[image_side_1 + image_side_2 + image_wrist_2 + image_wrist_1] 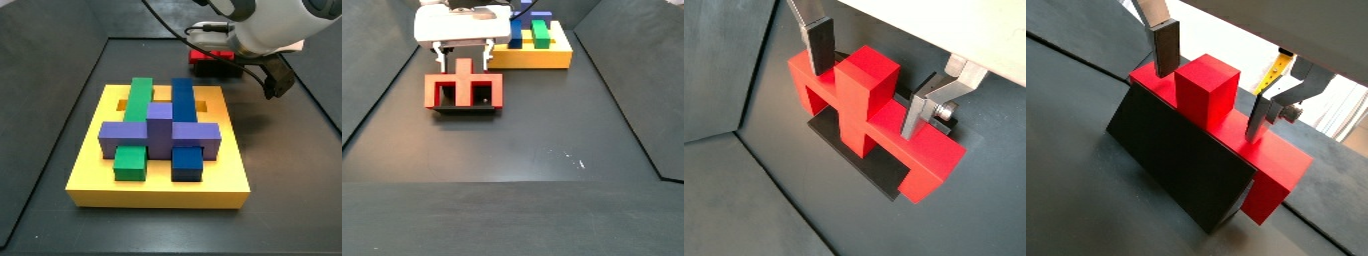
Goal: Pick up the red object. Move up. Place the red object on the fixture. Regrasp the red object. Move to above the board. Insert the red object.
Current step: Regrasp the red object.
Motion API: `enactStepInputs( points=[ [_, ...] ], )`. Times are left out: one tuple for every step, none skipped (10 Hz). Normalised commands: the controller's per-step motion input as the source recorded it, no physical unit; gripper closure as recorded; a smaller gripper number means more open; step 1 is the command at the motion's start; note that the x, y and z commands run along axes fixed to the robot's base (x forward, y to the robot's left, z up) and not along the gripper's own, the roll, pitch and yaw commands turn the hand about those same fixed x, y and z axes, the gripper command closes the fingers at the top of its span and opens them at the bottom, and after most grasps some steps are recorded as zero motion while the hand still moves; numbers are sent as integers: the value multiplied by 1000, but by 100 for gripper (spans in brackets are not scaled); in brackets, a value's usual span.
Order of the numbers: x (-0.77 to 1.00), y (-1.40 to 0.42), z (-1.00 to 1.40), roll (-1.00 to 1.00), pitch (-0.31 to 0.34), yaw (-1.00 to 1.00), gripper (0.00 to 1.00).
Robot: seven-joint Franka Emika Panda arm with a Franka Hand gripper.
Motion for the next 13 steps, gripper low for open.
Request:
enactStepInputs(
  points=[
    [0, 0, -106, -129, -46, 37, 0],
    [0, 0, -123, -106, -49, 23, 0],
    [0, 0, -74, -131, -40, 3, 0],
    [0, 0, 0, 6, 0, 0, 0],
    [29, -23, 0, 194, 57, 0, 0],
    [43, 0, 14, 91, 106, -29, 0],
    [74, 0, 34, 106, 157, -86, 0],
    [57, 0, 3, 111, 140, -91, 0],
    [86, 0, 0, 106, 137, -111, 0],
    [0, 0, 0, 29, 0, 0, 0],
    [0, 0, 0, 40, 0, 0, 0],
    [0, 0, 0, 0, 0, 0, 100],
    [0, 0, 0, 0, 0, 0, 100]
  ],
)
